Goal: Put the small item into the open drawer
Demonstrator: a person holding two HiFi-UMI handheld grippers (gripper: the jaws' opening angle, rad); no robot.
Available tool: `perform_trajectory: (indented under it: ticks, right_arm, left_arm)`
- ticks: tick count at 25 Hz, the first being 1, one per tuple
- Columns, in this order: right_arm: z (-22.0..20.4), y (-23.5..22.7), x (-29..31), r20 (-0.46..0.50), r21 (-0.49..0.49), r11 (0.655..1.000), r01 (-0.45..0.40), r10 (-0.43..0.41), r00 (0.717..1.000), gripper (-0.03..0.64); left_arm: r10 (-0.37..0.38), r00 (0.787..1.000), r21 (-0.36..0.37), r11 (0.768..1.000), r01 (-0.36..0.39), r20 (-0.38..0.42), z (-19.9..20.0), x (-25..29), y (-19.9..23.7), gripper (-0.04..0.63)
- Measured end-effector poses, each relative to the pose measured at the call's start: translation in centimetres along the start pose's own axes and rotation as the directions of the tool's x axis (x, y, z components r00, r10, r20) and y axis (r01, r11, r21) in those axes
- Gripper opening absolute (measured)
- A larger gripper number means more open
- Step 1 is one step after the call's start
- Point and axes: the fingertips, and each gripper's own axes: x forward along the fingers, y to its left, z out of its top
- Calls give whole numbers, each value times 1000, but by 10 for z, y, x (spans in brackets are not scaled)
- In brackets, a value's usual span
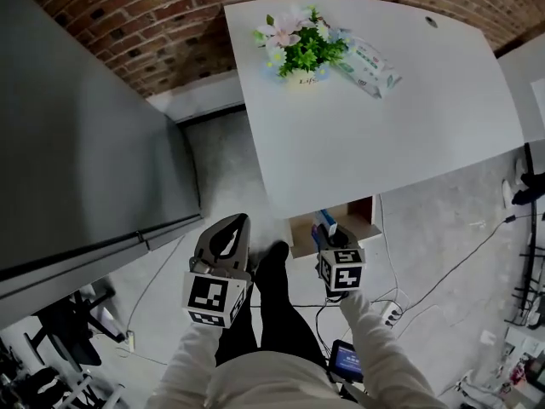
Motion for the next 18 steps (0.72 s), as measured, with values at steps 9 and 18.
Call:
perform_trajectory:
  ticks: [9,18]
  right_arm:
    - [-6,1,43,-98,-56,998,2,-7,995,84]
    - [-11,10,72,-166,-120,993,-23,3,986,84]
  left_arm:
    - [37,999,-40,999,-37,-7,-10,3,18,15]
    - [35,999,-42,999,-35,-8,-16,3,22,15]
